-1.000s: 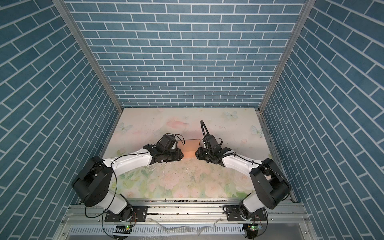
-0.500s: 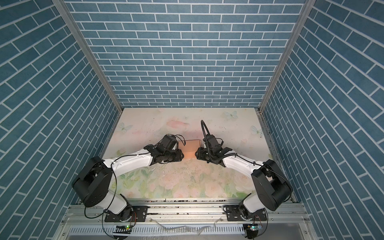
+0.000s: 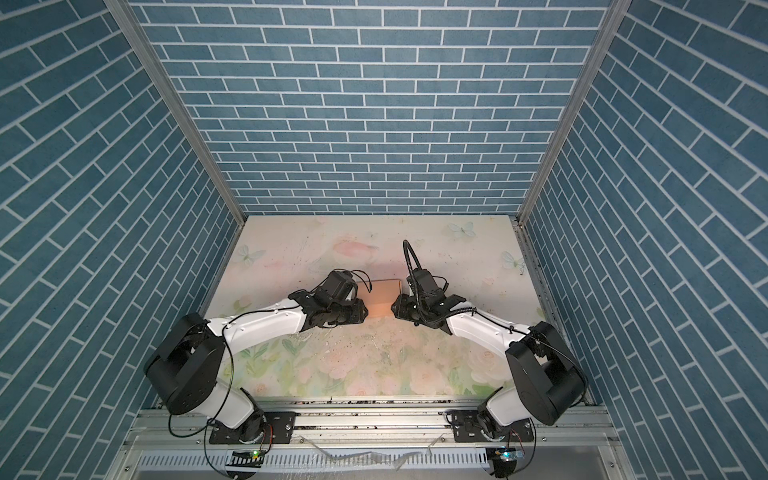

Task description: Fold the paper box

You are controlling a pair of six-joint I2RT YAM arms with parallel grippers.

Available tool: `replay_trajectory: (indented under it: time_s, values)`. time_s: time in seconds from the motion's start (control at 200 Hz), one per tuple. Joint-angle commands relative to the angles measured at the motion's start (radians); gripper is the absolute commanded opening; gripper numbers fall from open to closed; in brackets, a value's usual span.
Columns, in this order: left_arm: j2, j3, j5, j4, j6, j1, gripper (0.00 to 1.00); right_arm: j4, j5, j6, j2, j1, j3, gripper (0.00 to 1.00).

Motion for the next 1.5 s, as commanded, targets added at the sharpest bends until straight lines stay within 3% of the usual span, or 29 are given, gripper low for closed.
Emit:
replay_trajectory:
  time_s: [0.0, 0.705, 1.165, 1.496]
  values:
    - [0.001, 0.017, 0.004, 0.004, -0.003, -0.014, 0.47, -0.005, -0.032, 0.036, -0.029, 0.007, 0.023, 0.39]
    - [0.044, 0.022, 0.007, 0.009, -0.003, -0.018, 0.48, 0.068, -0.078, 0.094, 0.010, 0.011, -0.037, 0.30]
    - [0.081, 0.029, 0.009, 0.009, 0.001, -0.018, 0.48, 0.125, -0.095, 0.088, 0.095, 0.006, -0.053, 0.30]
    - [0.070, 0.063, 0.007, -0.030, 0.016, -0.018, 0.47, 0.084, -0.123, 0.098, 0.065, 0.002, -0.009, 0.30]
